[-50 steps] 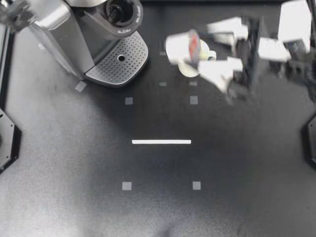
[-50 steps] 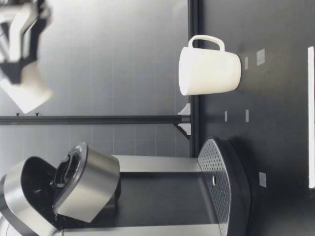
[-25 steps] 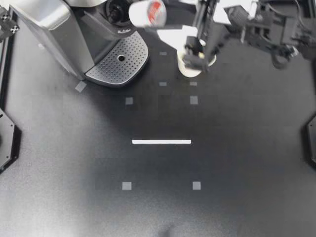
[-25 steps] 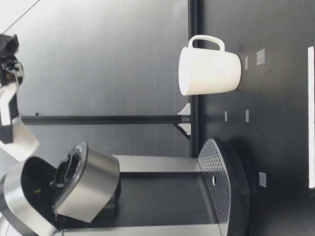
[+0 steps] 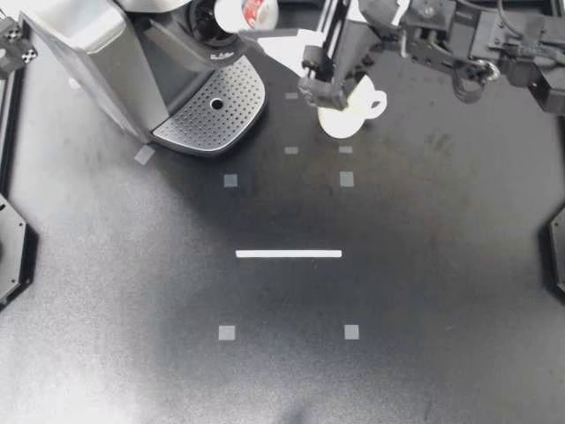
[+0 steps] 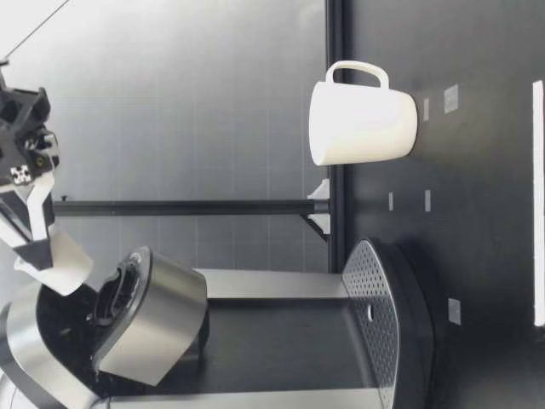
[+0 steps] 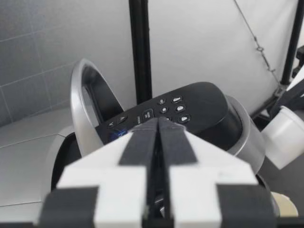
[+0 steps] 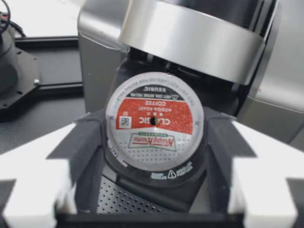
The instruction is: Place the coffee capsule inside the capsule container, then place the cup onto the center of the cup tray.
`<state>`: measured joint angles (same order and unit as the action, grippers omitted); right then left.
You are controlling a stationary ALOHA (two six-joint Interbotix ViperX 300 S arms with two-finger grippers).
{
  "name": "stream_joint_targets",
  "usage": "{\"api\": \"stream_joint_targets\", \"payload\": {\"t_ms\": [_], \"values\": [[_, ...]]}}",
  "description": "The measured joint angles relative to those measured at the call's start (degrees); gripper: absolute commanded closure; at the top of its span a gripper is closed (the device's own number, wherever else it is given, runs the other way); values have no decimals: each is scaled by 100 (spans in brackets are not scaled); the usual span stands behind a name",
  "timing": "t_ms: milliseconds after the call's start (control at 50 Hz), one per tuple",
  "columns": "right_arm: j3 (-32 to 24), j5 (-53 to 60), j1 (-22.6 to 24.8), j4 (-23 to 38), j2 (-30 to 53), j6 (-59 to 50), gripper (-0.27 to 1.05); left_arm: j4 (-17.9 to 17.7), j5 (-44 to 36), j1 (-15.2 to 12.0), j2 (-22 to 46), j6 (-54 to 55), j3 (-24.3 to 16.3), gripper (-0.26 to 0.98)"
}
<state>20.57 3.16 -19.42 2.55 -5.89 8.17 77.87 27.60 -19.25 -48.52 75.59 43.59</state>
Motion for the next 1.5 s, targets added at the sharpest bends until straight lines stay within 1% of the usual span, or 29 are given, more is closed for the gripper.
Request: {"api": "stream_joint_targets", "payload": {"t_ms": [380,1140,1200,1260,1420,1500], "values": [[-281,-229,-9,-9,343,88,34,0,9,-9,0,0,0,67],[-527,-396,-53,53,677,97,33,0,35,-9,9,-26,18,67],[-580,-431,-53,53,721,97,31,0,35,-9,9,-26,26,67],[-615,-466,-70,53,756,97,26,0,35,-9,9,-26,18,67],[-659,-510,-79,149,791,105,7,0,35,-9,9,-26,53,67],[-668,-519,-88,220,791,114,4,0,44,-9,9,-26,53,67]]}}
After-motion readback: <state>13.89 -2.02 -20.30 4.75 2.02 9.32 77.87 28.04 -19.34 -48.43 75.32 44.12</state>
